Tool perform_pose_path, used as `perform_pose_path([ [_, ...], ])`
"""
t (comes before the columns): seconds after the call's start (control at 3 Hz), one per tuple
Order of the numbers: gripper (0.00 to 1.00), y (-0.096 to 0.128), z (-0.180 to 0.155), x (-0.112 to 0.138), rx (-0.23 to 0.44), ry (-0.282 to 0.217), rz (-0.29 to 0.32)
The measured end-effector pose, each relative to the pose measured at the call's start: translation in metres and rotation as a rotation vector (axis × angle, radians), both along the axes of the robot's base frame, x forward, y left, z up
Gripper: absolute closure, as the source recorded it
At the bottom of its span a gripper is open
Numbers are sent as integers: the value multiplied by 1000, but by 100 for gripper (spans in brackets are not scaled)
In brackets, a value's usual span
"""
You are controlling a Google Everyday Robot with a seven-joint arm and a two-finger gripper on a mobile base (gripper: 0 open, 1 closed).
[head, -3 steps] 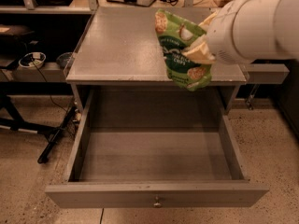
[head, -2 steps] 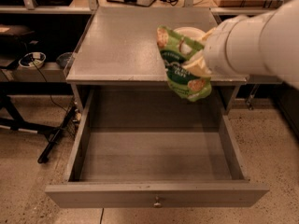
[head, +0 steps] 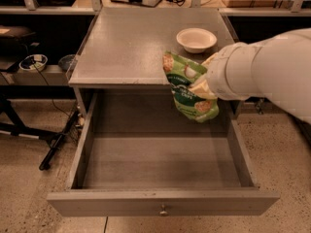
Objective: Place green rice chip bag into top drawer
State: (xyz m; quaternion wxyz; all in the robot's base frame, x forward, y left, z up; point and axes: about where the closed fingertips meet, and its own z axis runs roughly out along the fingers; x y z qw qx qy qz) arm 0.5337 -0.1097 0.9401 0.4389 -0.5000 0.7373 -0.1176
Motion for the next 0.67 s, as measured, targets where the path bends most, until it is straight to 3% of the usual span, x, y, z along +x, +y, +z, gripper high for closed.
perform_pose_path([
  [0.33,100,-7,-34,-5,-33,55,-28],
  [0.67,100,-6,-34,-5,-32,54,-25],
])
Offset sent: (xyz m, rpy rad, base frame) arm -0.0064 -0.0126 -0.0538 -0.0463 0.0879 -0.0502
